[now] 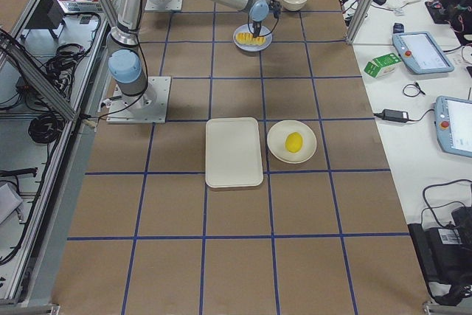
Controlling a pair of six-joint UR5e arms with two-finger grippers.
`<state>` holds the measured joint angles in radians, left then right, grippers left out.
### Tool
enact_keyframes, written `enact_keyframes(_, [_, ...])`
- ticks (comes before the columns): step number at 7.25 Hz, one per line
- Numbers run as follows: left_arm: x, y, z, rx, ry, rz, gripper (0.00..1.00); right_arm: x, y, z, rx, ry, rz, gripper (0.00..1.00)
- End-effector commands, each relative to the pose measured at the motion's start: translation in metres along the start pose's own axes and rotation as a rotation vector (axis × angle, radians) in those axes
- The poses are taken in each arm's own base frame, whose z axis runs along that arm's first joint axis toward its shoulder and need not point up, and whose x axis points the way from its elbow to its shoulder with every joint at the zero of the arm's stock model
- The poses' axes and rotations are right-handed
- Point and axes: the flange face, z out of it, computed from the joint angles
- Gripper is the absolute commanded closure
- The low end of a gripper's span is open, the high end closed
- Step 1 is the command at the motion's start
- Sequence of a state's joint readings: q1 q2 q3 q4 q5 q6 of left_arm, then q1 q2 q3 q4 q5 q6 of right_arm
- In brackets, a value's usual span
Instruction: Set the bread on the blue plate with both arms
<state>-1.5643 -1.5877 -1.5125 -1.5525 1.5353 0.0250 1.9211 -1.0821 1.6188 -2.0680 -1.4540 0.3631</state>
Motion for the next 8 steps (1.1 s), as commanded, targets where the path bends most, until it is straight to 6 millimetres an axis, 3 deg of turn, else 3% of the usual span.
enact_keyframes(1, [-0.001,0.003,0.004,-0.005,-0.006,0.003,0.0,0.024,-0.006,-0.052,0.078,-0.008,0.022,0.0])
enact_keyframes(3, [-0.001,0.002,0.003,-0.001,0.001,0.003,0.0,0.086,0.002,-0.122,0.058,0.012,0.113,0.0])
enact_keyframes(6, [-0.001,0.0,0.001,0.003,-0.006,0.003,0.0,0.189,0.041,-0.209,0.02,0.015,0.116,0.0])
enact_keyframes(8, [-0.001,0.003,0.005,-0.006,0.001,0.003,0.0,0.211,0.072,-0.243,0.014,0.019,0.097,0.0])
